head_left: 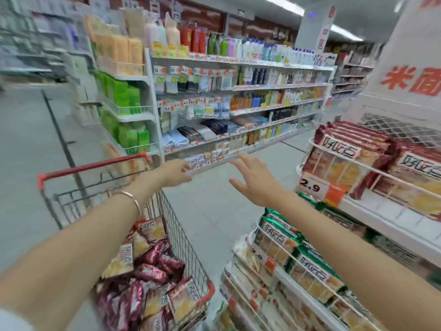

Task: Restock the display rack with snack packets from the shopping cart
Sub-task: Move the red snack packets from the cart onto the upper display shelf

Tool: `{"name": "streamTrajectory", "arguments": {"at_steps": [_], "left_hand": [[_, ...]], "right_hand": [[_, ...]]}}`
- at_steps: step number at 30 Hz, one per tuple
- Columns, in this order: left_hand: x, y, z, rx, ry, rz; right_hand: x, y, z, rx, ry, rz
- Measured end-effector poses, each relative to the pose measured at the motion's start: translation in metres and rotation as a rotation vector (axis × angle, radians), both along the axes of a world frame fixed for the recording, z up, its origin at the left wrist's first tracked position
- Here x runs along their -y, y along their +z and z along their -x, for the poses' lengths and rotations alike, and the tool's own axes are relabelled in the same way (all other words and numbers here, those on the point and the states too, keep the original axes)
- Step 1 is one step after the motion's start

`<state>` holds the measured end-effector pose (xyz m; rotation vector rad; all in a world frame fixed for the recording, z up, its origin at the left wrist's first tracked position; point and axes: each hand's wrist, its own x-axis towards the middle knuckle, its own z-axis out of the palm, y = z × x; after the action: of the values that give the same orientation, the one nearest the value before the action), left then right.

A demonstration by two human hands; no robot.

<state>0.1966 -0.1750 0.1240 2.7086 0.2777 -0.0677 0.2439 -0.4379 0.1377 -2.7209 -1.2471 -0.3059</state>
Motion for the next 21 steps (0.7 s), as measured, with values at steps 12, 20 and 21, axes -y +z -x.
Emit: {"name": "streamTrajectory", "arguments": {"at_steps": [12,20,21], "left_hand": [[-0.142,-0.198,0.102,-0.381,0.275,0.248],[-0.171,-0.292,0.096,-0.534,0.537,0.549],[-0.173,-0.299,0.093,-0.536,0.574,0.595]], "right_hand": [[-0.166,-0.219,0.024,-0.621,0.071,0.387],[-0.227,-0.346,-0.01,-0.962,-0.13,0.409],[-0.231,-0.357,-0.011,-0.995,-0.144,0.421]]}}
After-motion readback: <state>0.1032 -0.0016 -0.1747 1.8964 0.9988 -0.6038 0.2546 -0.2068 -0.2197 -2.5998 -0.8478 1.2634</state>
